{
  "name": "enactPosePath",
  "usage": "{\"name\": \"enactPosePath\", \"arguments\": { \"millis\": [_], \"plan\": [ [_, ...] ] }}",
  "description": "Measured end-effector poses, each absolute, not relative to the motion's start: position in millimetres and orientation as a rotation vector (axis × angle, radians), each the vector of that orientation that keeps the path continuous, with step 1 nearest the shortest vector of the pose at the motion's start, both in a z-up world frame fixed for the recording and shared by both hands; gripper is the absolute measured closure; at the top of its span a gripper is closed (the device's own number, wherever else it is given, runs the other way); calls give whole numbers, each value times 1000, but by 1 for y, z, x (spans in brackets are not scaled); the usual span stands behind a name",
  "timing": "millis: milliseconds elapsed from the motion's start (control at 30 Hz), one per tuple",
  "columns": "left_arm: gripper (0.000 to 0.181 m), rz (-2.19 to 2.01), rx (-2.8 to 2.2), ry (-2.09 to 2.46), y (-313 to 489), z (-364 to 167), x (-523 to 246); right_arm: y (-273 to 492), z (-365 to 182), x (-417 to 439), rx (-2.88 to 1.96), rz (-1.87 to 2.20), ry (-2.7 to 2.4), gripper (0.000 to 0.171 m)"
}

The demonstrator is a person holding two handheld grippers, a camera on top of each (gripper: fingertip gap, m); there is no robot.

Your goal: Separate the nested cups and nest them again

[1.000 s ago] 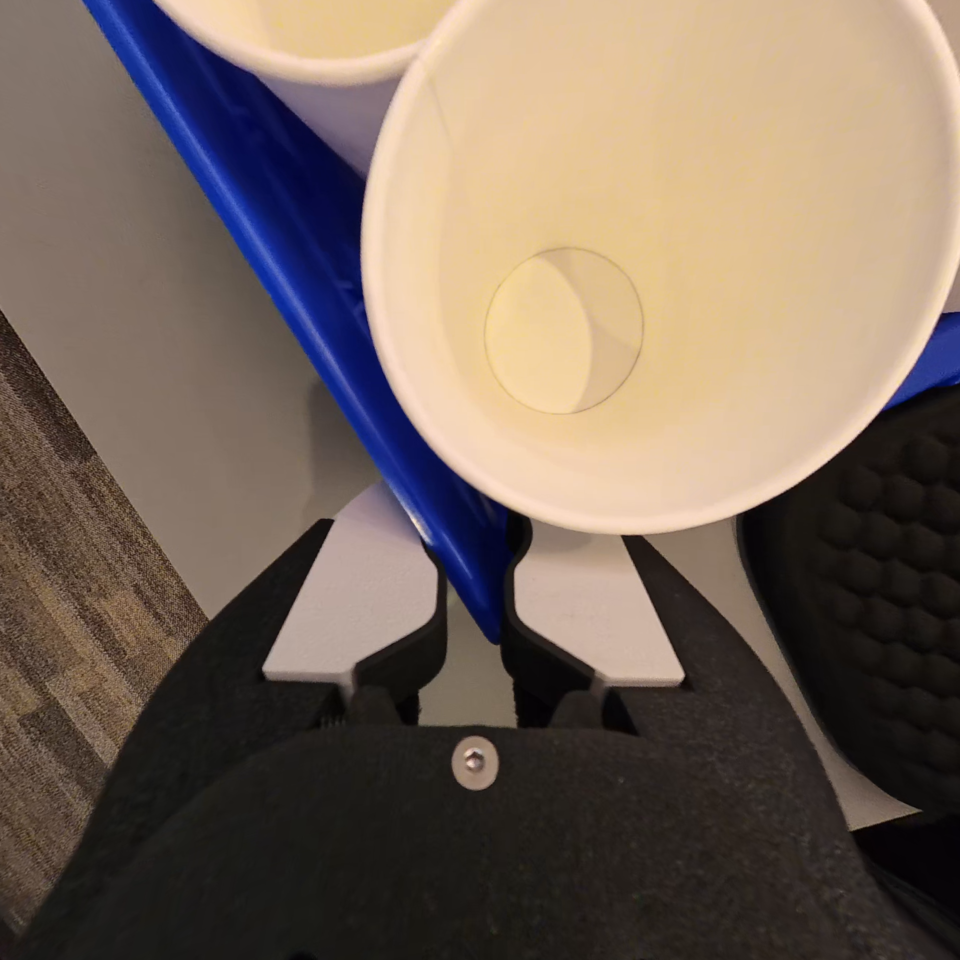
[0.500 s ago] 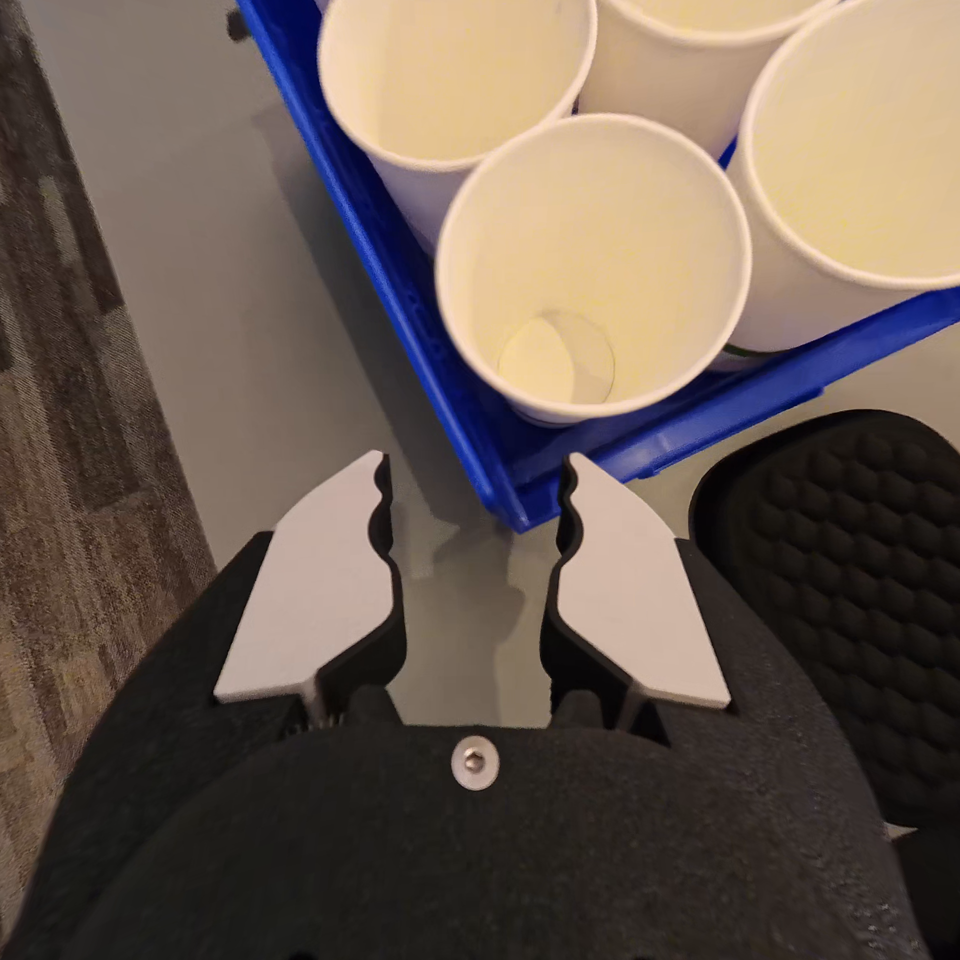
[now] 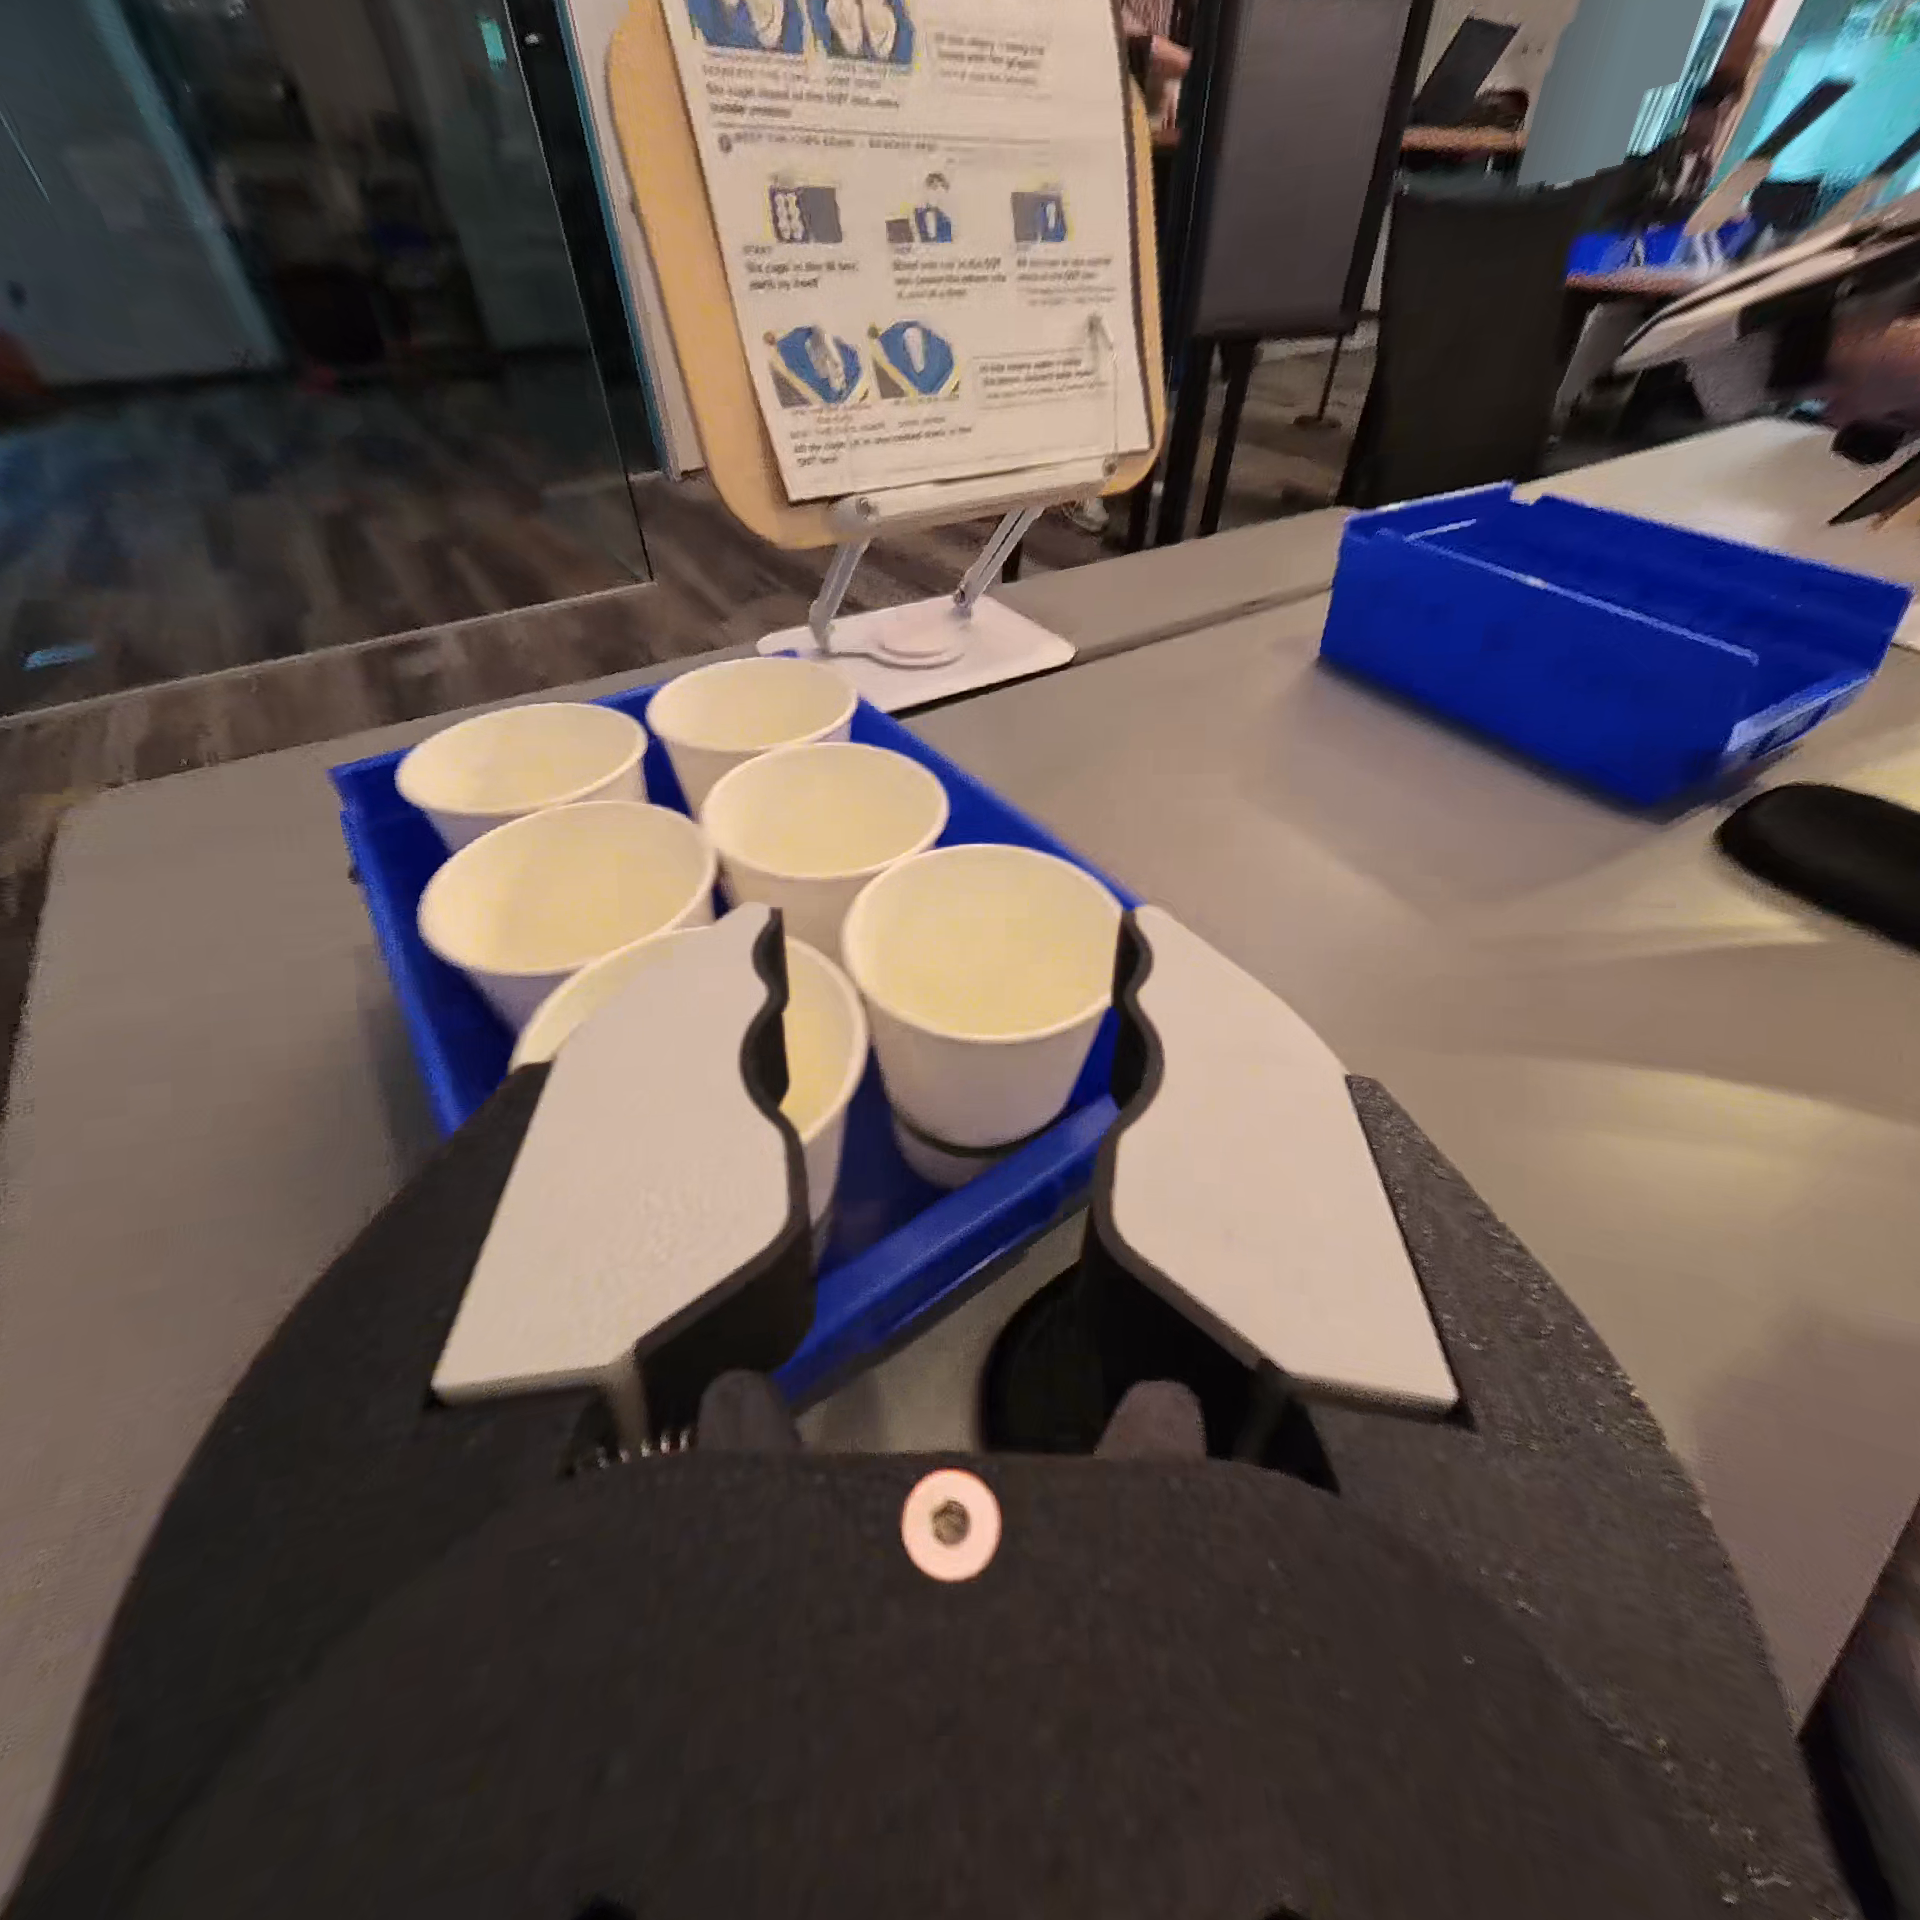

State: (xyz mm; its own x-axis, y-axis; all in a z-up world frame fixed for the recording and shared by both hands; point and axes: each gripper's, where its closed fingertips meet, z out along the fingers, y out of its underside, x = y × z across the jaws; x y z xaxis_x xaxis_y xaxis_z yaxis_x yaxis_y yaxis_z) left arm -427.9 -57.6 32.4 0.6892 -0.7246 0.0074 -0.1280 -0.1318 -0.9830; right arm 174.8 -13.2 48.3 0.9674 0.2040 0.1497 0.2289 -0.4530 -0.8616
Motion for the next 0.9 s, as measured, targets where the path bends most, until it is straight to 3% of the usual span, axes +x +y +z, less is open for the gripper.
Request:
{"name": "enactPosePath", "arguments": {
  "millis": [200,600,900],
  "plan": [
    [122,-401,-1724,725,-66,4,-398,-12,42,168,-2080,-33,-337,137],
    [137,17,-1966,1510,-48,-52,-362,-16,30,171,-2130,-2,-364,135],
    [151,130,-2130,1805,-45,-79,-362,-20,31,176,-2129,37,-360,134]
  ]
}}
